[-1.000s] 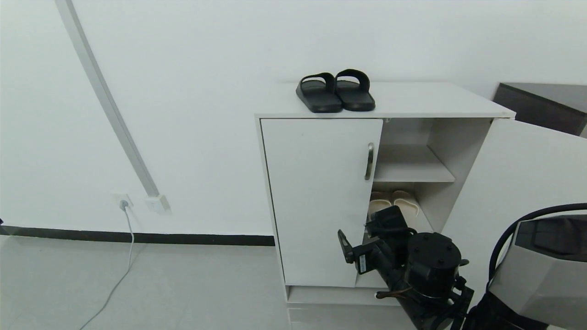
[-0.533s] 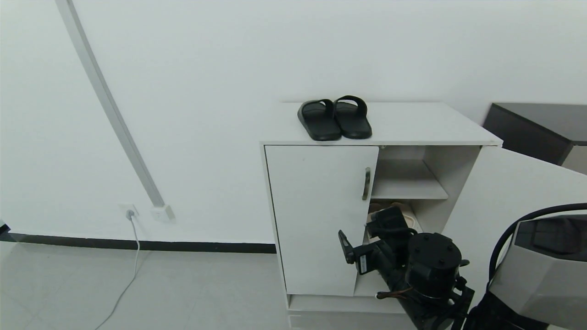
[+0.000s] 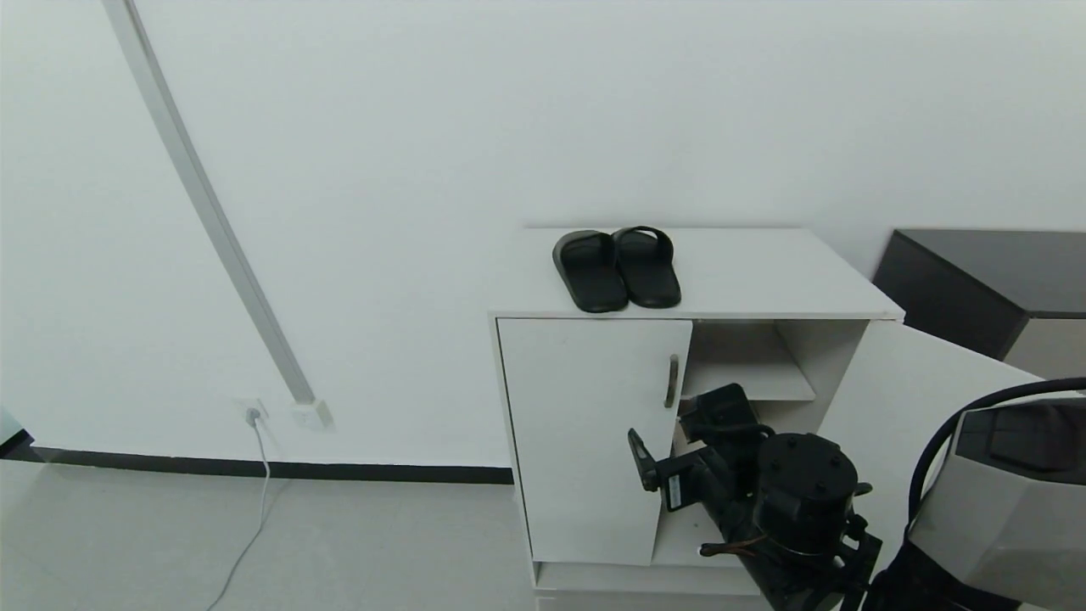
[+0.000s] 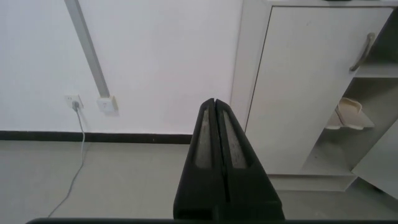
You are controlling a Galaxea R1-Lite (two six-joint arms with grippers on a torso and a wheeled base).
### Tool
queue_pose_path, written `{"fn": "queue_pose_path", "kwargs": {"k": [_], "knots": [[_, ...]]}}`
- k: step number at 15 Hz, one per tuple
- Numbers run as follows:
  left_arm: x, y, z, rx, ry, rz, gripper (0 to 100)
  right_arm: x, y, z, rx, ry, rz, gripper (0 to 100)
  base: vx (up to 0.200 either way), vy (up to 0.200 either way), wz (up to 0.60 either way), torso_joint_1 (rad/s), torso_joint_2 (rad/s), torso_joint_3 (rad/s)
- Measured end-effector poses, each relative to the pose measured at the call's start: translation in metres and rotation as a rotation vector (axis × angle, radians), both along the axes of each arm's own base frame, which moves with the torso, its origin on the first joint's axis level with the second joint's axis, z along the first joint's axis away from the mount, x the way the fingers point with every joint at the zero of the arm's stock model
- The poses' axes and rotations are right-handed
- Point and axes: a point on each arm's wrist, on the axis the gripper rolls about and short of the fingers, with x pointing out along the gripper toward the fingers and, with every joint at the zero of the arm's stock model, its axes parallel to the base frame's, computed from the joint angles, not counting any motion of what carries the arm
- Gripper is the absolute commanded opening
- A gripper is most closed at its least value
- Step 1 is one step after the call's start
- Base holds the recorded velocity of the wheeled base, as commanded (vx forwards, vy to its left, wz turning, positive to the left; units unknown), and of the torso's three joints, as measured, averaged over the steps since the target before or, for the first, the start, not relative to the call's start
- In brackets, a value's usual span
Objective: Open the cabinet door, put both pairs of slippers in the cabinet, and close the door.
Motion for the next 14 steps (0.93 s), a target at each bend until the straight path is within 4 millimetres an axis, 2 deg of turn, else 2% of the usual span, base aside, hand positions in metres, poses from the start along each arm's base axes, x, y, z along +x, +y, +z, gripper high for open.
{"fn": "queue_pose_path", "kwargs": {"k": [5,9,14], "knots": [[0.0,0.0,0.0,0.0,0.0,0.0,0,-0.0006,-0.0013,0.0036,0.014,-0.03,0.001,100,0.0,0.0,0.0,0.26,-0.59,-0.331],[0.0,0.0,0.0,0.0,0.0,0.0,0,-0.001,-0.0054,0.0041,0.003,-0.03,0.031,100,0.0,0.0,0.0,0.194,-0.43,-0.231],[0.0,0.0,0.0,0.0,0.0,0.0,0,0.0024,-0.0086,0.0021,-0.006,-0.026,0.017,100,0.0,0.0,0.0,0.045,-0.09,-0.051]]}}
